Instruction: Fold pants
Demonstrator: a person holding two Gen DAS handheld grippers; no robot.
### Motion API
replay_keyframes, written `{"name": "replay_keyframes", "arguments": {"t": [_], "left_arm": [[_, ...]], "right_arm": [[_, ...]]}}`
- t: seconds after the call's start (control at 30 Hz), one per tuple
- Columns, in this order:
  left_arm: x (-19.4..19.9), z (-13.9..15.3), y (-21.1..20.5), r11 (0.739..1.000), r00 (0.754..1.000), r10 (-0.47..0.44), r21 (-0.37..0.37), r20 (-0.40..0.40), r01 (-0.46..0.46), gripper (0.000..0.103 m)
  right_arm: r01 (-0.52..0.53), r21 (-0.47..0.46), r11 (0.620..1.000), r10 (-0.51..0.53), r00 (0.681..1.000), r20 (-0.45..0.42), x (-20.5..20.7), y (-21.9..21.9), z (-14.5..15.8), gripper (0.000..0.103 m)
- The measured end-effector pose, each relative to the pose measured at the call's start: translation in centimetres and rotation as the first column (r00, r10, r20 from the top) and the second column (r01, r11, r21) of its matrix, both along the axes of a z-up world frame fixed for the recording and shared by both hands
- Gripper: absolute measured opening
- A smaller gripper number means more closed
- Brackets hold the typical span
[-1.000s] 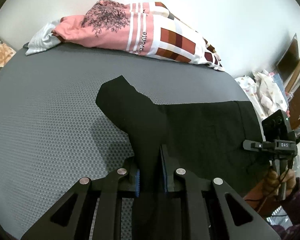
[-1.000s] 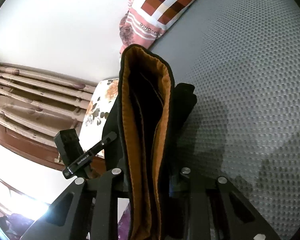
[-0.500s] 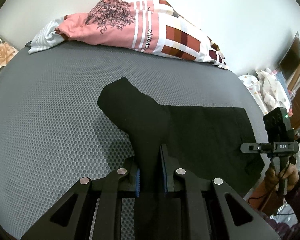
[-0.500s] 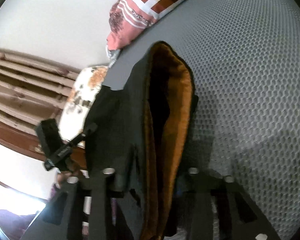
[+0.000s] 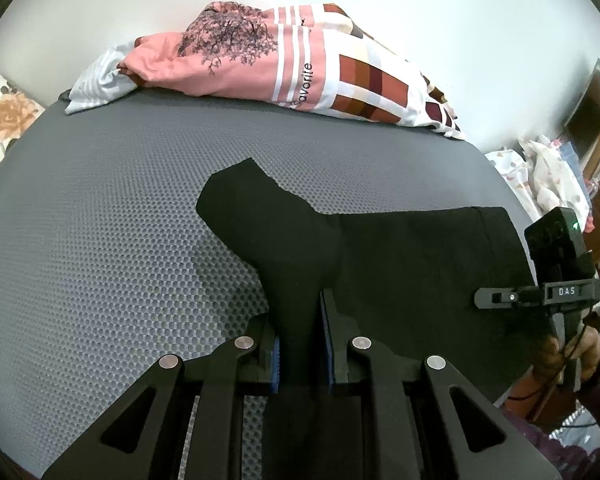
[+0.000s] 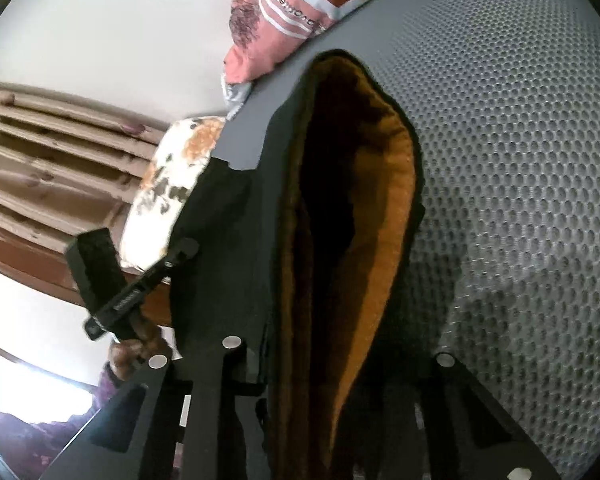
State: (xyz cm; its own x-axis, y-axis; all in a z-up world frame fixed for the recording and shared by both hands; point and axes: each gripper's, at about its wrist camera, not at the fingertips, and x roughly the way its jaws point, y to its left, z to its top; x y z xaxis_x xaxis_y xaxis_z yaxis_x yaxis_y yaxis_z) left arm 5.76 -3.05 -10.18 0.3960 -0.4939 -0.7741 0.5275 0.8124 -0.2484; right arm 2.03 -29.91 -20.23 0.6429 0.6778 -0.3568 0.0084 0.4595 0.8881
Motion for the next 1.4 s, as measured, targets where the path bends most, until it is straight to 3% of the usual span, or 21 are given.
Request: {"name": "replay_keyframes", "arguments": {"t": [0.67,1.4], "left_arm": [[1.8,2.5,2.4,0.999,0.996,0.044,0.014,0.080,-0.045,0.016],[9.2,5.2,7.4,0.987,0.971,0.159,-0.020,0.177,-0.158,0.016]], "right_arm": [[-0.016,0.091,0.996,0.013,0.999,0.037,4.0,2.0,3.1,0.023],[-0.054,0.140,0.989,0.044,0.996,0.076,13.8,4.6,6.5,0.023]]}}
